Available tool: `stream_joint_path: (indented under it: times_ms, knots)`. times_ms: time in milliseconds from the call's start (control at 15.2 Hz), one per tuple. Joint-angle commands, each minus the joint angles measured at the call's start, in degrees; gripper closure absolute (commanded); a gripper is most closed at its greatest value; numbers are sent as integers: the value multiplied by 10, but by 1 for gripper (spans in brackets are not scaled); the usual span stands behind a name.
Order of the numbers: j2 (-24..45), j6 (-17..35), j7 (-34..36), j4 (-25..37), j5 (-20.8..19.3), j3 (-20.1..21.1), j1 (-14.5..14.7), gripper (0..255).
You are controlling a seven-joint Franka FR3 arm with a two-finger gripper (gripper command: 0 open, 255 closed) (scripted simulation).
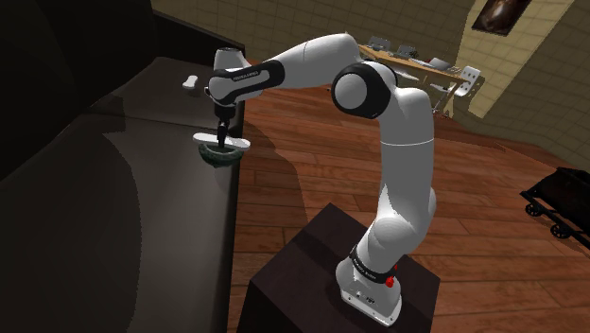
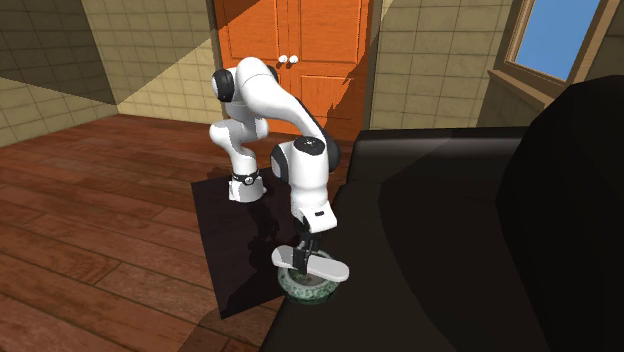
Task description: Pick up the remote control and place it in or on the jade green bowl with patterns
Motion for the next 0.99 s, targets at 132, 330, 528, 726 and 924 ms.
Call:
stream_joint_path:
  times_ms: [132,330,528,726,924]
  knots:
    - [0,0,0,0,0,0,0,0]
    - [-23,-47,-1,24,2,1,0,0]
    - [-28,-59,-2,31,2,1,0,0]
    - [-28,-59,-2,31,2,1,0,0]
    - [-28,-59,-2,31,2,1,0,0]
